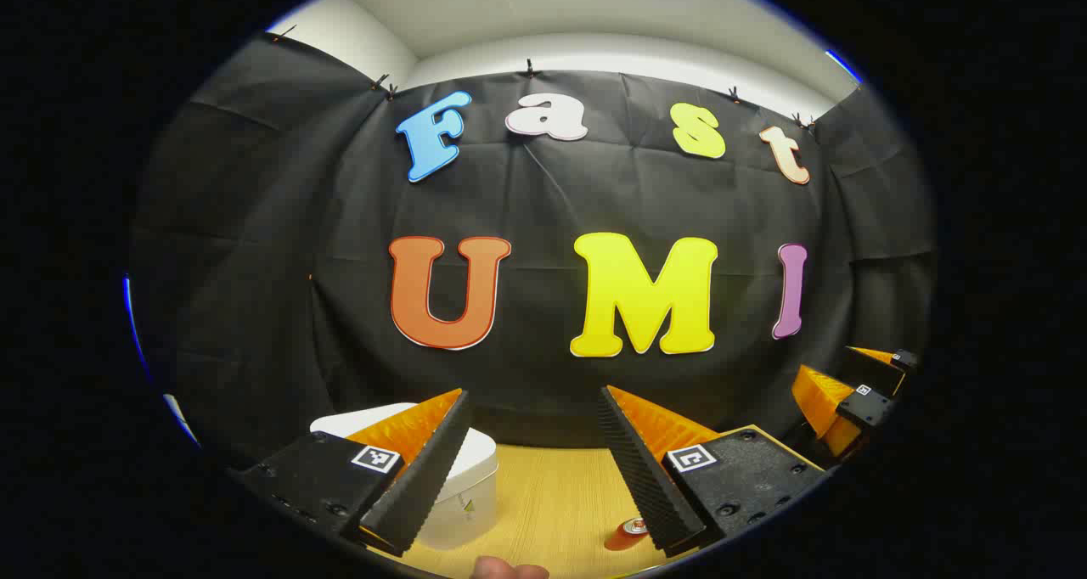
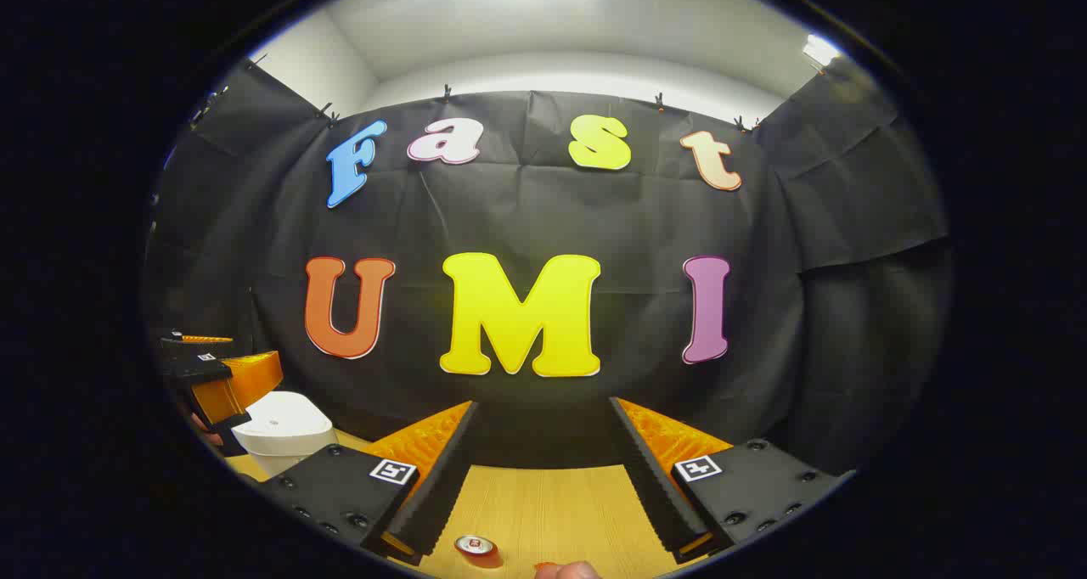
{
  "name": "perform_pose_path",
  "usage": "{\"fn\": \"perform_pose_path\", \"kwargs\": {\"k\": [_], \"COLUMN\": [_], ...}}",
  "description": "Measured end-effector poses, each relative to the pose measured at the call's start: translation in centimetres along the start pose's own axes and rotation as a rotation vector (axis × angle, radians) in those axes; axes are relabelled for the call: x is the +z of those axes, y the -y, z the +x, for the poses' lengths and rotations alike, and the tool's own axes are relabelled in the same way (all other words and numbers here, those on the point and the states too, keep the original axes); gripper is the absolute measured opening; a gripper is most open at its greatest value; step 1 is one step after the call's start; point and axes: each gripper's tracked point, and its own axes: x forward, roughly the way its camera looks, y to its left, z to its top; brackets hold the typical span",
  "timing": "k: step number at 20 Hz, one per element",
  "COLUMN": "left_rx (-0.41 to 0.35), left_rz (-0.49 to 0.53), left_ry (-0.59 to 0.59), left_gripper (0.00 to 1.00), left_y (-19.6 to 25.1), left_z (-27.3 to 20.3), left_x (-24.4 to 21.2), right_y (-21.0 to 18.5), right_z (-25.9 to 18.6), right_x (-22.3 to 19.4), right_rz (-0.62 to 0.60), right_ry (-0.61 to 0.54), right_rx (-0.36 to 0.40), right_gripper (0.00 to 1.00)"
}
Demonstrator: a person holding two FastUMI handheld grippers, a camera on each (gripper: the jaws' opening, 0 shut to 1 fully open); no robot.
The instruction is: Press the lid of the desktop garbage bin to open it, pick up the crumpled paper on the desktop and throw it into the bin, then pick up the pop can on the desktop and drop it into the bin, and finally close the garbage bin lid.
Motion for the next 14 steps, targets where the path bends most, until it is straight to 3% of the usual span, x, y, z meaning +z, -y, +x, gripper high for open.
{"fn": "perform_pose_path", "kwargs": {"k": [14], "left_rx": [0.014], "left_rz": [0.034], "left_ry": [-0.001], "left_gripper": [0.98], "left_y": [0.3], "left_z": [1.5], "left_x": [-0.2], "right_y": [0.8], "right_z": [2.1], "right_x": [-0.7], "right_rz": [0.057], "right_ry": [-0.018], "right_rx": [-0.014], "right_gripper": [0.92]}}
